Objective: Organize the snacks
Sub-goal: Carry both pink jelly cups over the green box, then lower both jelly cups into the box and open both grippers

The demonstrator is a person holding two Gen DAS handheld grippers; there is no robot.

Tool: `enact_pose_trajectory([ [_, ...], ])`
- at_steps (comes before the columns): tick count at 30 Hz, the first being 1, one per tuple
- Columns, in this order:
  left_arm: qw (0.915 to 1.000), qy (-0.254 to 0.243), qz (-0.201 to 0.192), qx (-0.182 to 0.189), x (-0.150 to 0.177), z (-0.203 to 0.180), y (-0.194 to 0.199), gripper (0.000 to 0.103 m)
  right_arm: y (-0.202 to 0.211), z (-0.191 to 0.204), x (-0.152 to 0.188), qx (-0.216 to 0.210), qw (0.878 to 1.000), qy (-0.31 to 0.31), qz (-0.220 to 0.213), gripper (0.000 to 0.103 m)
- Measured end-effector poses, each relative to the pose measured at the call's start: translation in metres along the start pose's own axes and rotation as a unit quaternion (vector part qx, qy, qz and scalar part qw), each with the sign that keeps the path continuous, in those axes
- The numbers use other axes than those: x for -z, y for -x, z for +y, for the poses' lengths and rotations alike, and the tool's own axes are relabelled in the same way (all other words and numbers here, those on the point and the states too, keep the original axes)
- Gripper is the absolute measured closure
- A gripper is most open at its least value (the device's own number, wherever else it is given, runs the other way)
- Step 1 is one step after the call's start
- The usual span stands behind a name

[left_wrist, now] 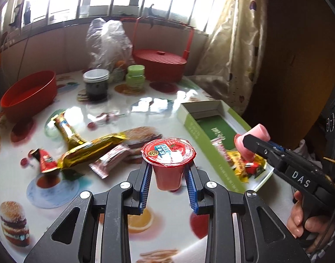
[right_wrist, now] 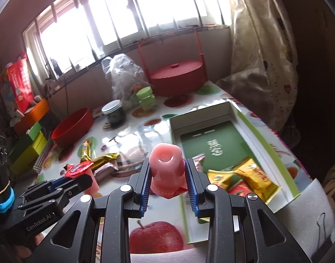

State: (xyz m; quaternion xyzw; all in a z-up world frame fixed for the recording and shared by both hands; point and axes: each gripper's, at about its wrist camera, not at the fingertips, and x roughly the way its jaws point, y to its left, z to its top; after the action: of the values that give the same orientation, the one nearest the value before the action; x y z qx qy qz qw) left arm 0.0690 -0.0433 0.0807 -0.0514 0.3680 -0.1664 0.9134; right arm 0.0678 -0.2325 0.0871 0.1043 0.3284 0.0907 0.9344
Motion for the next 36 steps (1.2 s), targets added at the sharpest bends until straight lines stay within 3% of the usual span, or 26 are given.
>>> enact_pose_trajectory([
  [19, 0.9975, -0.035, 0.014, 0.060, -0.024, -0.054, -0.031, 0.072, 0.015, -0.059, -0.002, 0.046, 0.998, -0.048, -0.014, 0.074],
  [36, 0.9913, -0.057, 0.055, 0.105, -0.030, -0.094, -0.080, 0.072, -0.011, -0.094, -0.001, 0.091, 0.995, -0.048, 0.009, 0.074],
])
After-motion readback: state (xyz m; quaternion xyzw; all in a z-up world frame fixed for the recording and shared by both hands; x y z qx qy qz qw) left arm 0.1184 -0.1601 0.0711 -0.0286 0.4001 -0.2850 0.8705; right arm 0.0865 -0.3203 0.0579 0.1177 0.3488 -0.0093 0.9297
